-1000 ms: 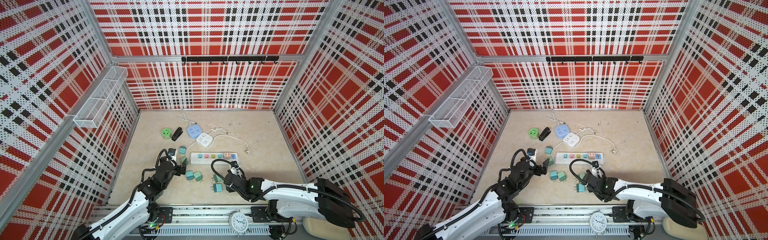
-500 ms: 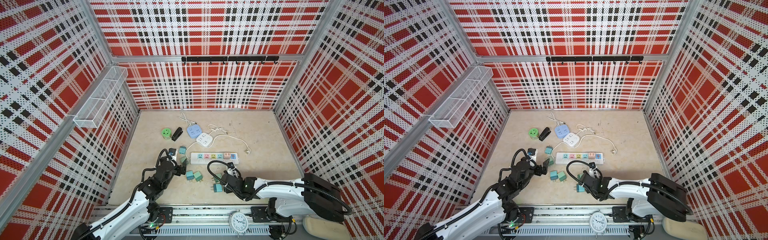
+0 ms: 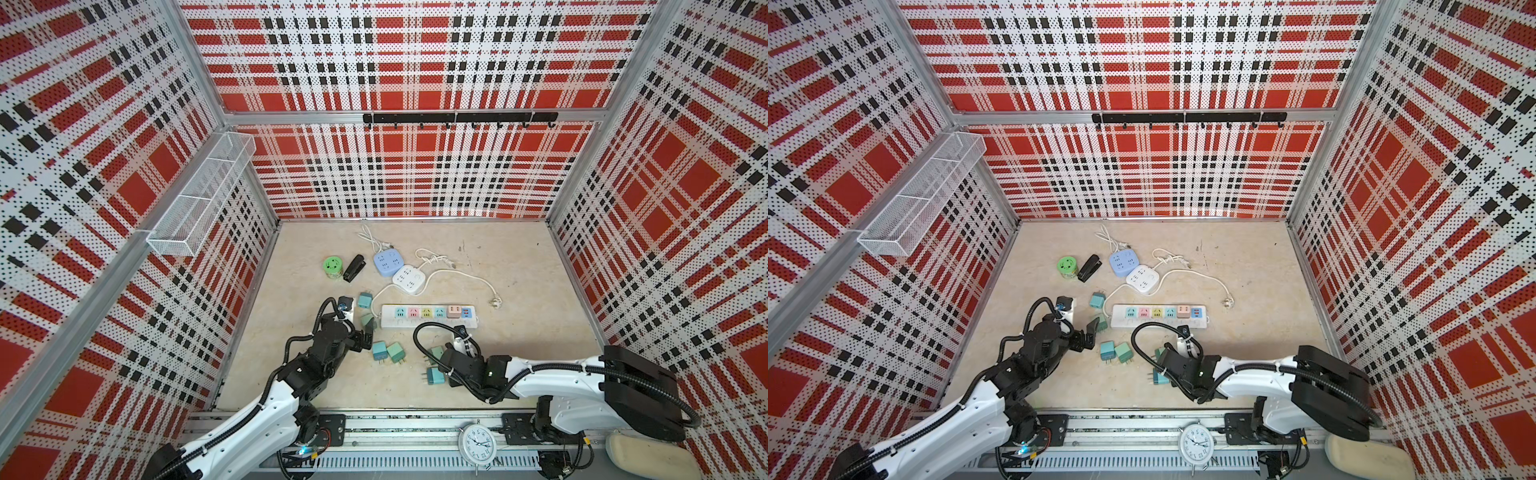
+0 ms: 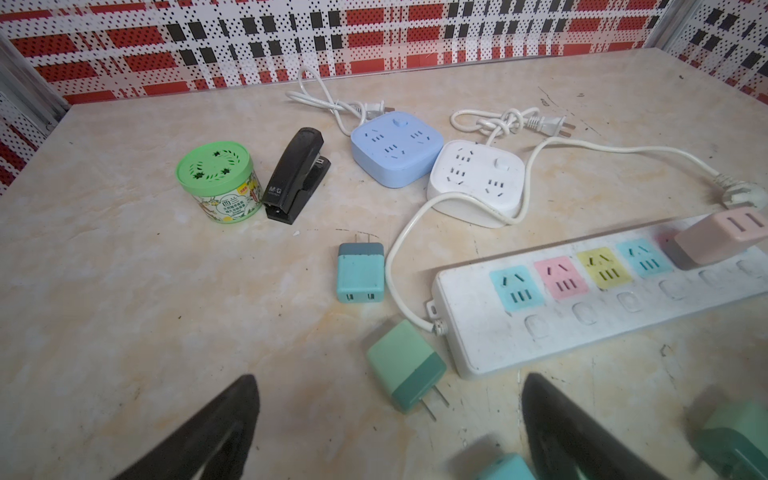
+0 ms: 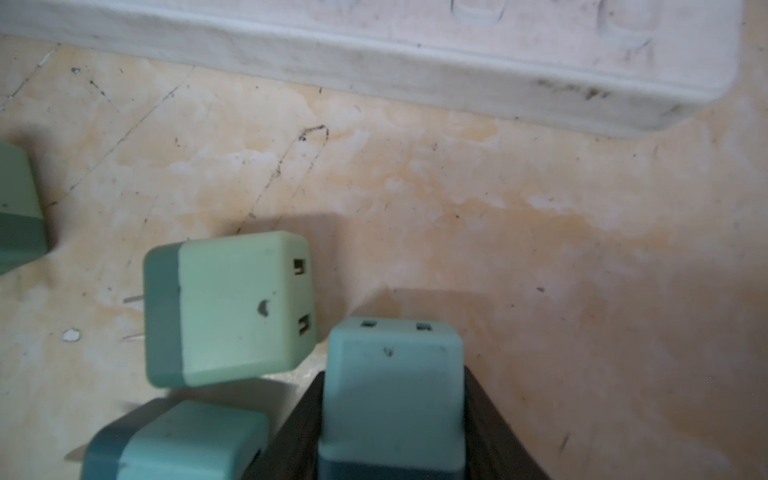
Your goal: Insert the plug
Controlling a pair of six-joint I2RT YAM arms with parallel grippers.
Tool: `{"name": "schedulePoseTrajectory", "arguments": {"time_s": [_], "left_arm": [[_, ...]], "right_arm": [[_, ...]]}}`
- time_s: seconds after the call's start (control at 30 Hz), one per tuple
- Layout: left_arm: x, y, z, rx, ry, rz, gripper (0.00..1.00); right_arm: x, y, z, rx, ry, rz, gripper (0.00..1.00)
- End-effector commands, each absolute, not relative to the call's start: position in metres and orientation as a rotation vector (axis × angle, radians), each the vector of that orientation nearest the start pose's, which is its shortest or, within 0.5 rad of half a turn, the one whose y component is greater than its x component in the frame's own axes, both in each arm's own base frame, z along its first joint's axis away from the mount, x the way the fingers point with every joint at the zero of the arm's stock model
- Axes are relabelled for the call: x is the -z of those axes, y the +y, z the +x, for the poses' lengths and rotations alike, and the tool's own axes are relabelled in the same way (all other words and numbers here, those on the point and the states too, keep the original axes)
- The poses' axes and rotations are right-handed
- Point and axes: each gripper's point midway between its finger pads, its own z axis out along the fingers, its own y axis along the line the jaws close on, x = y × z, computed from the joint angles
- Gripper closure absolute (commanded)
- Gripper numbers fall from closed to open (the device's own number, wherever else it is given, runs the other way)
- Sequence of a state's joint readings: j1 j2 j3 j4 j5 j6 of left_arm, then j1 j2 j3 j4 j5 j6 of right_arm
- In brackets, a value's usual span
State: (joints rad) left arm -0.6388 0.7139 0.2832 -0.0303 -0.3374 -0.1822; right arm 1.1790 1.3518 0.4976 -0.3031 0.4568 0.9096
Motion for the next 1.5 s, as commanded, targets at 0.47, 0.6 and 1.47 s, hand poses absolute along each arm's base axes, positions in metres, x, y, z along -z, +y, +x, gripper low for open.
{"name": "schedulePoseTrajectory", "arguments": {"time_s": [0.47, 0.6, 1.47], "left_arm": [[-0.162, -0.143, 0.265, 0.308, 1.959, 0.269, 0.04], [-0.182, -0.16, 0.258, 0.411, 1.993, 0.319, 0.12], [-0.267, -0.281, 0.188, 0.749, 1.861, 0.796, 0.22]], "right_arm": [[-0.058, 0.203, 0.189, -0.147, 2.332, -0.247, 0.76], [-0.099, 0.202, 0.202, -0.181, 2.155, -0.287, 0.83], [-0.215, 0.26, 0.182, -0.263, 1.075, -0.842, 1.0]]}}
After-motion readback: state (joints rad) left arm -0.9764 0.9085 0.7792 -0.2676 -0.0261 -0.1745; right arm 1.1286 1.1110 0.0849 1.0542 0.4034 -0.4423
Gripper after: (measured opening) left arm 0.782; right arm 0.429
